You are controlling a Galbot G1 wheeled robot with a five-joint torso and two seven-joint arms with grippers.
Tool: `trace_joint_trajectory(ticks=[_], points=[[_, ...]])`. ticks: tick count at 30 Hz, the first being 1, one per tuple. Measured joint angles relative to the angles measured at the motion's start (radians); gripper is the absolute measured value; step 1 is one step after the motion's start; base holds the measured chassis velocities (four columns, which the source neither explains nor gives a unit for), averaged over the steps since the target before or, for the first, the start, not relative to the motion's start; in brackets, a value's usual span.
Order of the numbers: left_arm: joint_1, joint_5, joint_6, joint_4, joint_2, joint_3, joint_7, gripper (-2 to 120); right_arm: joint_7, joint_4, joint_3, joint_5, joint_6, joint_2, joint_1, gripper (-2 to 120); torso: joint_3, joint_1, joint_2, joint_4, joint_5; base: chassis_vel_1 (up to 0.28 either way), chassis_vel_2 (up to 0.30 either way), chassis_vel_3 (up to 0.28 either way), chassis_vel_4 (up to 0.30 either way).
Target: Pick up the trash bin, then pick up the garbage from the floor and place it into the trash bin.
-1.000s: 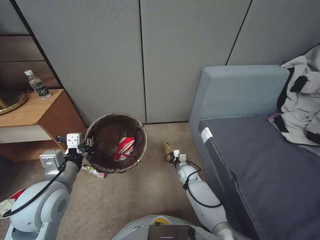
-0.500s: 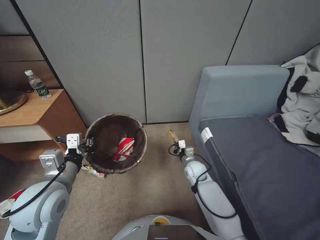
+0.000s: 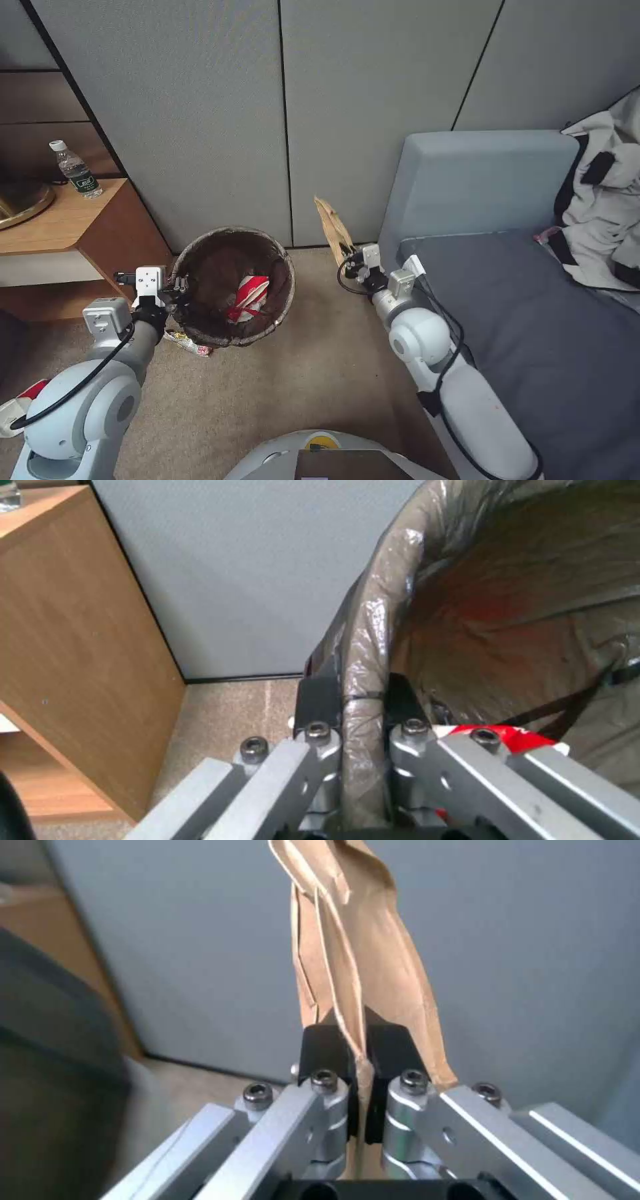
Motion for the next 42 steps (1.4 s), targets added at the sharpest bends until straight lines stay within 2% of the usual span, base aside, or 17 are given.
trace_joint_trajectory(ticks=[4,10,13,15,25,34,37,42], points=[[-0.003,0.001,0.0,0.004,0.001,0.002,0.0,2,-0.003,0.11,-0.049,0.098,-0.062,-0.05,0.059,0,0.0,0.0,0.0,0.0,-0.0001,0.0,0.0,0.0,0.0],[-0.006,0.002,0.0,0.007,0.004,0.006,0.0,2,-0.034,0.145,-0.106,0.148,-0.095,-0.062,0.13,0,0.0,0.0,0.0,0.0001,-0.0001,0.0,0.0,0.0,0.0],[-0.007,0.003,0.0,0.007,0.004,0.007,0.001,2,-0.053,0.145,-0.124,0.157,-0.106,-0.054,0.148,0,0.0,0.0,0.0,0.0,-0.0001,0.0,0.0,0.0,0.0],[-0.006,0.002,0.0,0.007,0.006,0.006,0.001,2,-0.073,0.136,-0.172,0.163,-0.119,-0.036,0.175,0,0.0,0.0,0.0,0.0,-0.0001,0.0,0.0,0.0,0.0],[-0.005,0.002,0.0,0.003,0.008,0.008,0.0,2,-0.073,0.085,-0.315,0.144,-0.123,0.003,0.191,0,0.0,0.0,0.0,0.0,-0.0002,0.0,0.0,0.0,0.0],[-0.006,-0.003,0.0,0.001,0.009,0.006,0.001,2,-0.09,0.022,-0.364,0.089,-0.112,0.028,0.19,-1,0.0,0.0,0.0,0.0,-0.0002,0.0,0.0,0.0,0.0],[-0.004,-0.005,0.0,-0.001,0.009,0.004,0.002,2,-0.091,0.018,-0.359,0.083,-0.119,0.028,0.189,13,0.0,0.0,0.0,0.0,-0.0001,0.0,0.0,0.0,0.0],[-0.003,-0.005,0.0,-0.004,0.009,0.004,0.003,2,-0.091,0.022,-0.353,0.084,-0.124,0.021,0.194,25,0.0,0.0,0.0,-0.0001,0.0,0.0,0.0,0.0,0.0]])
